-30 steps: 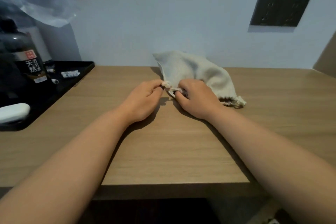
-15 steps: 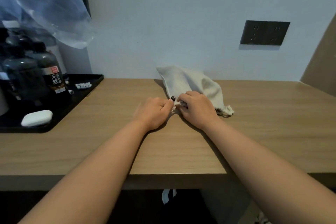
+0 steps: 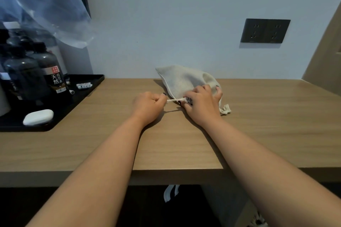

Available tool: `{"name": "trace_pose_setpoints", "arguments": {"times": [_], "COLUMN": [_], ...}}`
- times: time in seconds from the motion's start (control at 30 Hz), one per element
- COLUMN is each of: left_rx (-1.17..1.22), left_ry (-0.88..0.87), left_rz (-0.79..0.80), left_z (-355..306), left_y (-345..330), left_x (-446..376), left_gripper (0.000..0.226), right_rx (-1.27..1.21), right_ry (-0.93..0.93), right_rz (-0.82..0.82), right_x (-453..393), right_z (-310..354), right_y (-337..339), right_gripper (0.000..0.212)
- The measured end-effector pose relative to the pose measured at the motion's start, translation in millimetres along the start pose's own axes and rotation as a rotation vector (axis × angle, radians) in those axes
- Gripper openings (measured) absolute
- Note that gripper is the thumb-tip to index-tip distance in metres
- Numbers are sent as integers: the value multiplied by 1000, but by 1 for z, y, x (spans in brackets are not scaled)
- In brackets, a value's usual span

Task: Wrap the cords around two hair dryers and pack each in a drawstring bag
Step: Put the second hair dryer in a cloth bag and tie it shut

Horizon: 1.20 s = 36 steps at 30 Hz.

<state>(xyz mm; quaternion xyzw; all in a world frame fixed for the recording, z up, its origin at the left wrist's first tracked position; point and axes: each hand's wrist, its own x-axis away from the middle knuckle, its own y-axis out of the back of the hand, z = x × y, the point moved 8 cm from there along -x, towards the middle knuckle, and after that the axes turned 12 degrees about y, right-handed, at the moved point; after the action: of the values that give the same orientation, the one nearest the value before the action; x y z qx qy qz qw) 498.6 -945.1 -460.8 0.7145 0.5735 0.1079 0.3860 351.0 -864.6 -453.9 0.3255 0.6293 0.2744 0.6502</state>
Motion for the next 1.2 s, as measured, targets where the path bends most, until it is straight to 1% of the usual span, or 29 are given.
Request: {"name": "trace_pose_setpoints", "arguments": {"times": [0.13, 0.3, 0.43, 0.53, 0.63, 0.67, 0.73, 0.77, 0.8, 0.83, 0.87, 0.93, 0.97, 1.03, 1.07, 1.1, 1.13, 1.2], "left_rx": [24, 19, 23, -28, 19, 73, 180, 232, 286, 354, 436, 599, 663, 705, 677, 618, 532, 327], "left_ry": [16, 78, 131, 75, 21, 33, 62, 70, 81, 102, 139, 248, 317, 430, 447, 429, 375, 195], "left_rz": [10, -42, -70, -56, -44, -36, -17, -10, -7, -11, -21, -64, -93, -152, -185, -222, -255, -266], "left_z": [4, 12, 18, 15, 18, 23, 27, 26, 24, 23, 23, 28, 33, 44, 47, 47, 43, 20], "left_y": [1, 9, 14, 12, 16, 19, 25, 27, 30, 32, 35, 41, 45, 51, 54, 56, 57, 52], "left_x": [-2, -8, -11, -9, -6, -5, 0, 4, 8, 12, 16, 24, 28, 34, 37, 40, 43, 51], "left_gripper": [56, 50, 52, 55, 54, 48, 23, 12, 5, 7, 11, 17, 21, 29, 31, 31, 29, 27], "right_rx": [-10, 36, 69, 60, -87, -152, -236, -246, -249, -261, -276, -303, -297, -267, -246, -222, -197, -152], "right_ry": [-21, -26, -47, -57, -18, 3, 10, -18, -60, -105, -134, -161, -158, -154, -156, -161, -174, -214], "right_rz": [18, 16, 33, 61, 90, 90, 49, 35, 50, 95, 155, 245, 263, 270, 267, 252, 233, 206], "right_x": [-1, -2, -3, -2, 3, 8, 19, 27, 34, 43, 50, 62, 67, 70, 71, 71, 72, 71], "right_z": [-1, 1, 1, 0, 0, 0, -7, -15, -24, -33, -41, -50, -51, -49, -48, -49, -50, -54], "right_y": [-2, -1, 0, 1, -1, 1, 15, 22, 28, 29, 29, 30, 33, 38, 40, 42, 43, 45], "right_gripper": [22, 21, 21, 23, 32, 39, 52, 57, 62, 65, 65, 47, 38, 33, 32, 30, 28, 26]}}
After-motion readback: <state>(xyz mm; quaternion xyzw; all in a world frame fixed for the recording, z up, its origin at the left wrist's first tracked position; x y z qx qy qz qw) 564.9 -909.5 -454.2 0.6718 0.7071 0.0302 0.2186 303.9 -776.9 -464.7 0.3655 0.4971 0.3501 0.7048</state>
